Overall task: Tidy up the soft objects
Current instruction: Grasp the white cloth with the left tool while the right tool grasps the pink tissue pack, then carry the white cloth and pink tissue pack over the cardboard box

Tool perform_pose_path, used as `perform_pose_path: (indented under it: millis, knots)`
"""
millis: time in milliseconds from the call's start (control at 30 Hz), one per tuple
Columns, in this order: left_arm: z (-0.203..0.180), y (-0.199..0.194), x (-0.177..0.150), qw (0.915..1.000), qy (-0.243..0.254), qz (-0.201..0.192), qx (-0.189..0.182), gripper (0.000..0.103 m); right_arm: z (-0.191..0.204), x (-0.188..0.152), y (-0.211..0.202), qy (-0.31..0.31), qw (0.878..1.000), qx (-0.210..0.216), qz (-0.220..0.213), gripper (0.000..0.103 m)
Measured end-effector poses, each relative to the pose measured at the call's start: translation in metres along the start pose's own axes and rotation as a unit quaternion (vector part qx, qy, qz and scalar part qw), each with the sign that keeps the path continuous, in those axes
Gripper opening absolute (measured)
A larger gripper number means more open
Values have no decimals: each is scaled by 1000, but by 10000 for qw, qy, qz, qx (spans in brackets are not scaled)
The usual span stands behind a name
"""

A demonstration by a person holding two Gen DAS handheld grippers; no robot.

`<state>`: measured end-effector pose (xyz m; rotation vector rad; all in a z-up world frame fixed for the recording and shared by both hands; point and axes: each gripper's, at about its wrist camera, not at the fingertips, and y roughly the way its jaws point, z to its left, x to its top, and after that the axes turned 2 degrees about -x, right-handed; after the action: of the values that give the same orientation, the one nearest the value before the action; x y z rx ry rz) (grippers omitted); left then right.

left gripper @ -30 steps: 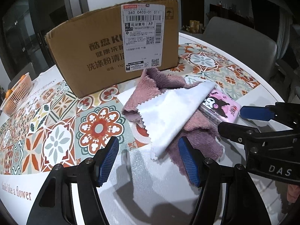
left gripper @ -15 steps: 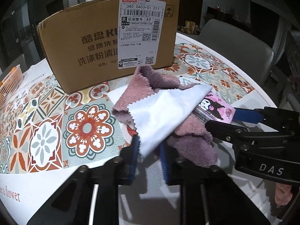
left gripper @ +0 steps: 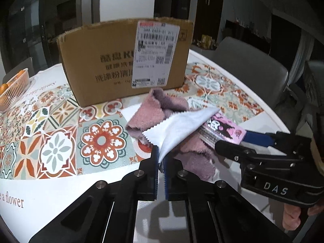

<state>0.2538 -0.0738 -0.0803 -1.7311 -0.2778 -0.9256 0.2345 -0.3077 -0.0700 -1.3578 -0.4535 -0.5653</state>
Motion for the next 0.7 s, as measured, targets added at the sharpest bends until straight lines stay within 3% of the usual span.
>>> perform_pose_path:
  millis: [700]
  knots:
    - [-4,-64,30,9944,-324,-1006,4,4,10,13,-48,68,9985,79,-528,57]
